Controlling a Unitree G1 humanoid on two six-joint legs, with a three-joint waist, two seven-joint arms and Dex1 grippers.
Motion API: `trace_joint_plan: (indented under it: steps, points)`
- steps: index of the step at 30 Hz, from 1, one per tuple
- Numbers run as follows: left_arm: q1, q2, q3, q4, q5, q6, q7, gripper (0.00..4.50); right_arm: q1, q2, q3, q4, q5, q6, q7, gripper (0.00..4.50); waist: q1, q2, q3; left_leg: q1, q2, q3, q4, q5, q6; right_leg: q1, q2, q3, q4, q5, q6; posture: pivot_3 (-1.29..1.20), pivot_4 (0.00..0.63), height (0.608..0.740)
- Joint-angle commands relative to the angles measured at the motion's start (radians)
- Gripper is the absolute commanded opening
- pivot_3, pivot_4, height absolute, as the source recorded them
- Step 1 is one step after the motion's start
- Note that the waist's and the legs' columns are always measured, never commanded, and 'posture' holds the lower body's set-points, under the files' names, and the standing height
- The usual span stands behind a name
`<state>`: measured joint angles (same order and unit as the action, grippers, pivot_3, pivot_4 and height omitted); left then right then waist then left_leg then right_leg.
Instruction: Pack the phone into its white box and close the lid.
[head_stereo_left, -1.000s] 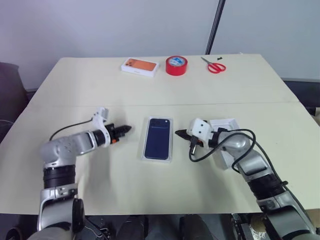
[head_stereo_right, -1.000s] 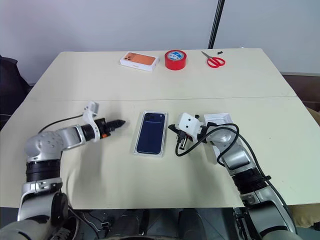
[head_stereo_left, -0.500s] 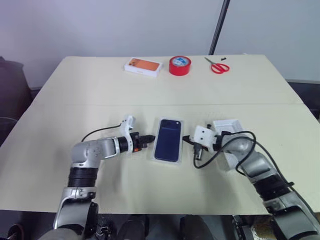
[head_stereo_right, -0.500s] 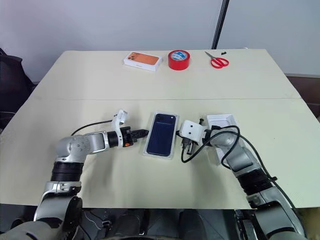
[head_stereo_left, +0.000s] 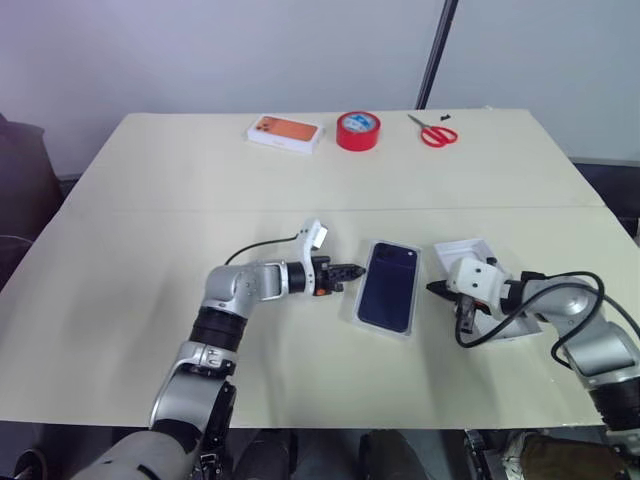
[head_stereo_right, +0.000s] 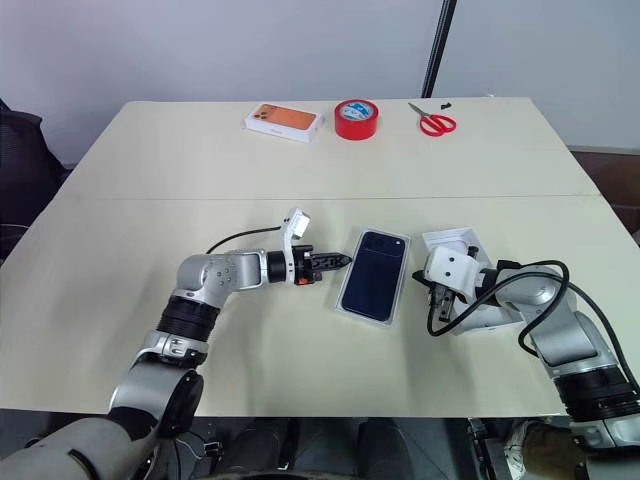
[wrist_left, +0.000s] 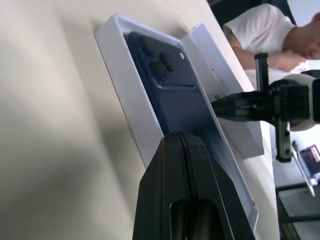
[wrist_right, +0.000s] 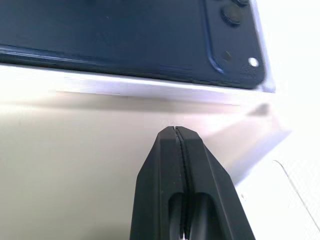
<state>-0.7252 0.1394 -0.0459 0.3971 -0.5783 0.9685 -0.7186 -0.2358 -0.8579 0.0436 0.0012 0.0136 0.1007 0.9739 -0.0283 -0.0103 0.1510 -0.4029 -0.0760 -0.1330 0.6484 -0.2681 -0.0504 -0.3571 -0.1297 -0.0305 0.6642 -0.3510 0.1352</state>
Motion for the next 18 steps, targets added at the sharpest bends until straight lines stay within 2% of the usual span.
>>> trace_joint_plan:
  steps: [1,8,12,18]
  points:
    - [-0.03,0.027,0.017,0.037,0.021,-0.037,-0.03,0.02,-0.016,-0.007,-0.025,-0.024,0.008,-0.02,-0.01,0.0,0.003,0.0,0.0,0.0,0.0,0.0,0.0,0.0,0.0,0.0,0.0,0.0,0.0,0.0,0.0,0.0,0.15,0.74]
    - [0.0,0.041,-0.011,0.004,0.036,-0.033,-0.048,0.02,-0.101,0.062,0.039,0.05,-0.078,-0.072,-0.099,0.0,0.01,0.0,0.0,0.0,0.0,-0.004,0.0,0.0,0.0,0.0,-0.001,0.0,0.0,0.0,0.0,0.0,0.15,0.74]
    - [0.033,0.025,0.009,-0.05,0.011,0.02,-0.021,0.02,-0.174,0.092,0.05,0.121,-0.081,-0.117,-0.113,0.0,0.007,0.0,0.0,-0.001,0.0,-0.004,0.0,0.0,0.0,0.0,-0.001,0.0,0.0,0.0,0.0,0.0,0.15,0.74]
    - [0.074,0.023,0.018,-0.118,0.006,0.046,-0.01,0.02,-0.207,0.102,0.044,0.181,-0.07,-0.152,-0.109,0.0,0.009,0.0,0.0,0.0,0.001,-0.004,0.0,0.0,0.0,0.0,-0.001,0.0,0.0,0.0,0.0,0.0,0.15,0.74]
